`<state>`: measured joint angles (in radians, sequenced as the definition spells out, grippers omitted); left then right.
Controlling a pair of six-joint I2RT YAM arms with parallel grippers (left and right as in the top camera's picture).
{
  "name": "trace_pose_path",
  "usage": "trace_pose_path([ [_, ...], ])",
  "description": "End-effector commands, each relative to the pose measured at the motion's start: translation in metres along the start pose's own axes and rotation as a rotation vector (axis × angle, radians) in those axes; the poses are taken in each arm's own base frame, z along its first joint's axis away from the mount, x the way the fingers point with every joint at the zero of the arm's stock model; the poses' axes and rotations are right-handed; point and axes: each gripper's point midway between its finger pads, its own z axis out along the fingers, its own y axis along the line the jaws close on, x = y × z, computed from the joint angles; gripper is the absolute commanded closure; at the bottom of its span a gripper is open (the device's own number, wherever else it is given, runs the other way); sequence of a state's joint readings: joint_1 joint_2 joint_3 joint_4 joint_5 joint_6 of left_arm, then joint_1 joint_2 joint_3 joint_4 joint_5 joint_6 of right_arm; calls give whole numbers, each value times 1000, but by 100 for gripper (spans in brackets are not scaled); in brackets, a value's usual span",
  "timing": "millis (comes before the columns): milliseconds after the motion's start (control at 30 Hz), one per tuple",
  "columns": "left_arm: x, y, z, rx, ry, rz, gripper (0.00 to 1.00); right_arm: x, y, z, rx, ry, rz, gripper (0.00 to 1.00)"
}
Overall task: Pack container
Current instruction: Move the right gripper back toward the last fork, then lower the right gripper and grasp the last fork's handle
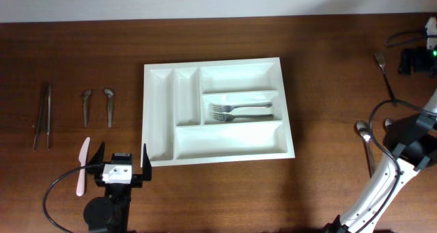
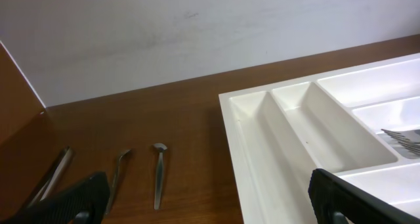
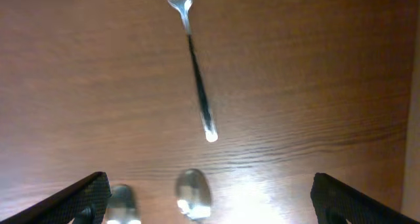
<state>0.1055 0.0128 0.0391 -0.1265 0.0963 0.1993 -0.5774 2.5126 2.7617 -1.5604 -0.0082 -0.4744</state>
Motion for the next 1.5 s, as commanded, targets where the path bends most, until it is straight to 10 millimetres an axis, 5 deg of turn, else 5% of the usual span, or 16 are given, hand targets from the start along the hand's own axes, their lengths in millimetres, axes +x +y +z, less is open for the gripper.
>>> trace_pose_path([
  [0, 2, 2, 0, -12, 1, 15, 1, 5, 2, 14, -17, 27, -75, 1],
  [433, 2, 2, 0, -12, 1, 15, 1, -13, 10, 64, 23, 25, -135, 1],
  [733, 2, 2, 0, -12, 1, 15, 1, -1, 19, 118, -19, 101, -123, 1],
  [1467, 2, 2, 0, -12, 1, 15, 1, 9, 25, 140, -54, 142, -138, 1],
])
